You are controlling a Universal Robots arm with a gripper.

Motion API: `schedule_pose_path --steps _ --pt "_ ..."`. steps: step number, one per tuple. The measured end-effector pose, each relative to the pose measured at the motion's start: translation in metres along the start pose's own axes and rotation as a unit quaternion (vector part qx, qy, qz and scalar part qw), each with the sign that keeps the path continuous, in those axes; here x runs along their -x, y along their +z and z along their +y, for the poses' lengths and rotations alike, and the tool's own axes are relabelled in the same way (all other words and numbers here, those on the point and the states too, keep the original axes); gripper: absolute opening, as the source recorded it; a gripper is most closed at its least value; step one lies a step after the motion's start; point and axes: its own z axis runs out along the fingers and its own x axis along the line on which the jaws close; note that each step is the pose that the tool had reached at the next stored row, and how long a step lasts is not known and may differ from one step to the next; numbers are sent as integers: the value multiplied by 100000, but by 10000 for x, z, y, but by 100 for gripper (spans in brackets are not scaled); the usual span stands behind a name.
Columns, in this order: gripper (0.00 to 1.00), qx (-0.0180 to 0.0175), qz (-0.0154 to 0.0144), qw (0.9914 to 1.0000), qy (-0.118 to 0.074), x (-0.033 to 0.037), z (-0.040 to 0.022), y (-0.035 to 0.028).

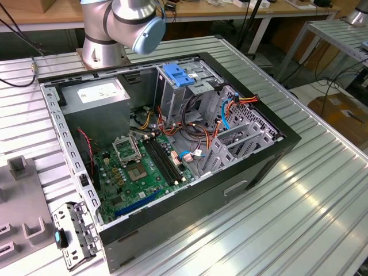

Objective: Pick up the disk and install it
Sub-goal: 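Pick up the disk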

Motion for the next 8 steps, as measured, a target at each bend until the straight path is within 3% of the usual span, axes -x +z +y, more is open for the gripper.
schedule_pose_path --steps 2,7,8 --pt "48 22 -287 100000 2 0 2 20" --pt "48 23 -365 99999 0 -1 15 68" --pt "48 38 -362 99999 -2 0 19 149"
